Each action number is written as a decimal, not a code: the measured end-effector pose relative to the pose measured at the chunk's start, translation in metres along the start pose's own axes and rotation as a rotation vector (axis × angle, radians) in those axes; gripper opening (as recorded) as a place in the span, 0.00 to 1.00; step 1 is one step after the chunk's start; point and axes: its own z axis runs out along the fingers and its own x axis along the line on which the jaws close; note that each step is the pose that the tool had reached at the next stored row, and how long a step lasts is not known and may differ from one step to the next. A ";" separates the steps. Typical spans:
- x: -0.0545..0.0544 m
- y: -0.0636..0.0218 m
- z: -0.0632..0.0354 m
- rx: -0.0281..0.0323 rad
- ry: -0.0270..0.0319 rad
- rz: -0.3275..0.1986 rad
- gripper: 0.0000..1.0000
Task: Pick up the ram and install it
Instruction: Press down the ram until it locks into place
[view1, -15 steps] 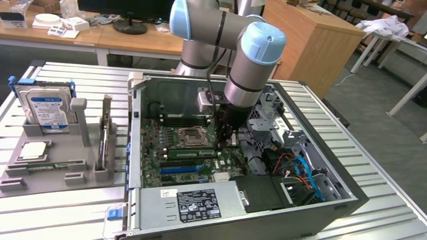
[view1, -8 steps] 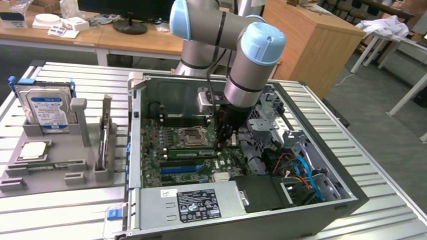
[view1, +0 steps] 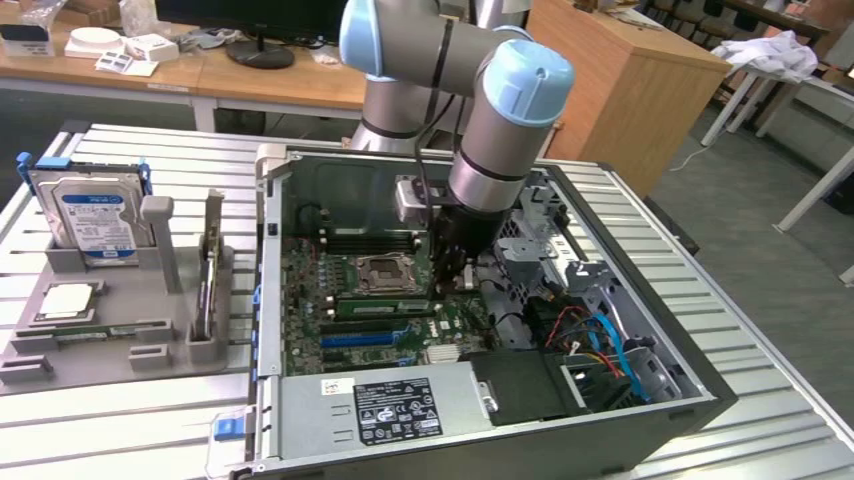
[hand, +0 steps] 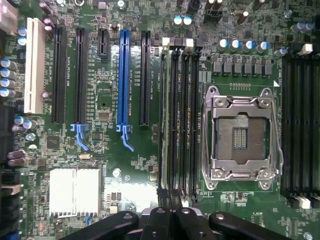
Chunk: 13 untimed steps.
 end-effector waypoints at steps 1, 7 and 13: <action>0.000 0.0001 -0.0024 0.0001 -0.0002 0.000 0.11; -0.001 0.0005 -0.0183 0.0001 -0.0001 0.000 0.11; -0.001 0.0018 -0.0196 0.0000 -0.0002 0.000 0.11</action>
